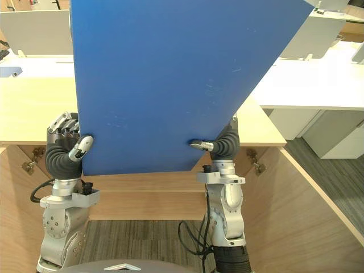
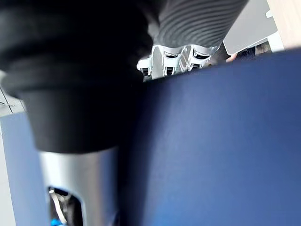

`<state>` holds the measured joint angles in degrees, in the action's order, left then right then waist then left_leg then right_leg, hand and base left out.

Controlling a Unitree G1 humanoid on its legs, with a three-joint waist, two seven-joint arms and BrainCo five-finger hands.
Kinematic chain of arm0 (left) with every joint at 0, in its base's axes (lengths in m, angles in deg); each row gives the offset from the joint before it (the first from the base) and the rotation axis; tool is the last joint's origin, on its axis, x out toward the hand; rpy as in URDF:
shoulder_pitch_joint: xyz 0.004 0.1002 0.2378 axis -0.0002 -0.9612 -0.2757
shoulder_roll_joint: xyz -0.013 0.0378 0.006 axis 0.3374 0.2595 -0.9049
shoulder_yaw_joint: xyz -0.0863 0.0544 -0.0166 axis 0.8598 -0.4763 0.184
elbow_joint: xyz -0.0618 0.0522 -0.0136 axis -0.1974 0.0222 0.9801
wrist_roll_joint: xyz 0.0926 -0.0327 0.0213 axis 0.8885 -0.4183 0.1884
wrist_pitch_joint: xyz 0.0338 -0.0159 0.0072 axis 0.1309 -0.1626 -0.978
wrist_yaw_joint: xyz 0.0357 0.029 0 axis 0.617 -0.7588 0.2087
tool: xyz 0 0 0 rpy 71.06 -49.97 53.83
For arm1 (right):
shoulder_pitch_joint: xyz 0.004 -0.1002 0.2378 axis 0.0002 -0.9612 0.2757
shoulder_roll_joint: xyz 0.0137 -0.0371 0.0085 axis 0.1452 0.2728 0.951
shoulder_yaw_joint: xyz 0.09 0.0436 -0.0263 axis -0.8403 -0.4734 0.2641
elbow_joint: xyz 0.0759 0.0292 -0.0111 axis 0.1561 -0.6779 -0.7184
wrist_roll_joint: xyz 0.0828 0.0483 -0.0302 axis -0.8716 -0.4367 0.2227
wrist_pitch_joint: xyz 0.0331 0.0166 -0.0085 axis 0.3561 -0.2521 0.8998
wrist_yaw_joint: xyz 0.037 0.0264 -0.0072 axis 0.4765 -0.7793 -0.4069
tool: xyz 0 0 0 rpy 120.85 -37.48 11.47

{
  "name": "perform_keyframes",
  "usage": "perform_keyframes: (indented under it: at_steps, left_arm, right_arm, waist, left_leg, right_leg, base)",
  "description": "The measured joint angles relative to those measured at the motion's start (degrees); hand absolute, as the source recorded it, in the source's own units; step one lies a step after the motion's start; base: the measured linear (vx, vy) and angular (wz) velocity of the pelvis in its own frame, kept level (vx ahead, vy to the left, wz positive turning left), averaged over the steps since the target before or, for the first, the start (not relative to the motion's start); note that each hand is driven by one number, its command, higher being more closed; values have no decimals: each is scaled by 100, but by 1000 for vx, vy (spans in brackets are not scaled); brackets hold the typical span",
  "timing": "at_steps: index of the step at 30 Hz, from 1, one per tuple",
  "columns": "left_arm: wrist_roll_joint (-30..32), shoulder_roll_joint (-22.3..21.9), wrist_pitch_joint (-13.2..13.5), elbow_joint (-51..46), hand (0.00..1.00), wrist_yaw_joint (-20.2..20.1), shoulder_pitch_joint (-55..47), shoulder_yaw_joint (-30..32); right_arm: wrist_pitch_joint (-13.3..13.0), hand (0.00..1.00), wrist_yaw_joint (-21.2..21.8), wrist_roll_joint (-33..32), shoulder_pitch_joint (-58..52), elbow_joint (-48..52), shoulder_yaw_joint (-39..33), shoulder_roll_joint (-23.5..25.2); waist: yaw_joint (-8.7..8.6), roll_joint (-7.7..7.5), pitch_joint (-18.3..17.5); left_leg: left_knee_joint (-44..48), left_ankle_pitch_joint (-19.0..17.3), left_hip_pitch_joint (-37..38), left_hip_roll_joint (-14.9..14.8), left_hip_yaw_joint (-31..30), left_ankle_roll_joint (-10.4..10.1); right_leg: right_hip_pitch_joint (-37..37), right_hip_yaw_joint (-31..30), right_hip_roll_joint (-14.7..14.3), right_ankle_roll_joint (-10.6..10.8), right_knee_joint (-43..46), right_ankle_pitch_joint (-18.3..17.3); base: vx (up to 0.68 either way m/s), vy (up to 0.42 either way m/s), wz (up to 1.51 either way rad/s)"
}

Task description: Walk over to the cabinet, pick up the folder, carry it to the office cabinet, place the folder inside the office cabinet, then close the office cabinet door

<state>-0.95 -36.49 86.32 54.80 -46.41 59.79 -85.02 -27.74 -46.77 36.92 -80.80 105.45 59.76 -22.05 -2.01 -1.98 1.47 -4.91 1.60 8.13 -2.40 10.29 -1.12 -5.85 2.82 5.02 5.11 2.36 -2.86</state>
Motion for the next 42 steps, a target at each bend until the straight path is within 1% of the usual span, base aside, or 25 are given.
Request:
perform_keyframes:
  at_steps: [1,2,5,6,9,11,13,16,17,20,22,26,29,30,32,35,36,42]
  left_arm:
    - [6,20,5,106,100,-17,37,3]
    - [6,50,5,173,100,-17,34,3]
    - [27,102,5,340,100,-19,36,4]
    - [132,112,4,384,100,-18,36,6]
    - [328,227,4,415,100,-2,36,9]
    - [454,273,9,467,100,31,48,8]
    - [455,314,10,623,100,53,91,9]
    - [463,325,10,791,100,104,98,28]
    - [536,335,5,823,0,123,98,41]
    - [903,460,-40,1008,0,99,97,1]
    - [919,544,-110,1036,0,71,69,1]
    - [1132,527,-118,1036,0,106,35,50]
    - [1147,411,-129,1036,0,220,-34,188]
    - [1153,298,-134,1036,0,239,-66,274]
    - [1152,194,-142,1036,0,298,-126,411]
    - [1113,-16,-176,1036,0,447,-309,784]
    - [1080,-92,-201,1036,0,465,-391,981]
    - [871,-364,-291,1150,0,490,-717,1587]
  right_arm:
    - [56,0,6,82,6,-57,5,-91]
    - [110,100,29,170,6,-105,27,-161]
    - [165,100,123,175,8,-243,137,-184]
    - [214,100,170,209,8,-249,199,-232]
    - [223,100,208,311,19,-416,224,-366]
    - [285,100,211,371,22,-511,238,-378]
    - [338,100,217,390,24,-575,273,-411]
    - [350,100,220,390,23,-680,350,-460]
    - [350,100,228,390,23,-680,356,-485]
    - [347,100,236,503,53,-680,453,-548]
    - [347,100,232,621,53,-680,456,-545]
    - [347,100,195,743,52,-680,440,-484]
    - [347,100,190,852,46,-680,446,-334]
    - [347,100,185,858,42,-680,446,-272]
    - [347,100,97,900,38,-680,436,-185]
    - [347,100,-42,1029,-2,-680,307,-17]
    - [347,100,-56,1084,-36,-680,176,45]
    - [348,100,-249,1299,-100,-675,-105,170]
  waist:
    - [11,-10,-4]
    - [19,-21,-6]
    - [19,-39,-7]
    - [21,-41,-6]
    - [41,-63,-8]
    - [43,-69,-11]
    - [52,-71,-13]
    - [51,-86,-20]
    - [53,-89,-22]
    - [49,-90,-24]
    - [48,-91,-24]
    - [56,-91,-24]
    - [55,-91,-24]
    - [63,-92,-24]
    - [84,-92,-24]
    - [102,-93,-23]
    - [123,-100,-19]
    - [171,-120,-7]
  left_leg:
    - [0,4,-5,2,-11,4]
    - [0,9,-9,3,-26,4]
    - [-1,16,-10,2,-51,0]
    - [-1,19,-15,2,-52,-1]
    - [0,25,-16,1,-54,-3]
    - [0,27,-20,0,-55,-4]
    - [0,31,-28,0,-56,-3]
    - [1,37,-56,-1,-62,-3]
    - [2,40,-71,0,-66,-1]
    - [33,54,-98,-1,-78,1]
    - [32,56,-99,-4,-80,2]
    - [0,63,-94,-4,-89,0]
    - [-1,69,-97,-6,-92,-4]
    - [-1,71,-96,-6,-99,-4]
    - [-1,74,-96,-5,-111,-5]
    - [-2,82,-106,-5,-151,-7]
    - [-2,90,-116,-4,-184,-11]
    - [-4,123,-150,-3,-298,-14]
  right_leg:
    - [-2,10,1,0,0,1]
    - [-3,25,2,0,0,1]
    - [5,51,1,-2,-5,2]
    - [8,51,1,-7,-9,6]
    - [8,52,-1,-14,-13,11]
    - [8,52,-2,-16,-22,18]
    - [9,53,-2,-16,-38,32]
    - [12,60,-5,-17,-81,58]
    - [14,65,-5,-17,-100,72]
    - [12,75,-9,-21,-104,80]
    - [12,77,-12,-24,-104,82]
    - [23,85,-11,-25,-103,82]
    - [29,87,-12,-25,-103,81]
    - [23,94,-11,-24,-103,81]
    - [16,104,-10,-24,-104,81]
    - [6,135,-9,-21,-107,78]
    - [-3,170,-7,-20,-107,75]
    - [-24,287,1,-16,-93,52]
  base:
    - [-21,-17,5]
    - [-22,-16,6]
    - [-33,-20,5]
    - [-32,-17,1]
    - [0,0,0]
    - [0,0,0]
    - [0,0,0]
    - [0,0,0]
    - [0,0,0]
    - [0,0,0]
    - [0,0,0]
    - [-18,-6,1]
    - [0,0,0]
    - [0,0,0]
    - [0,0,4]
    - [0,-1,6]
    - [-3,-6,11]
    - [-18,-16,11]
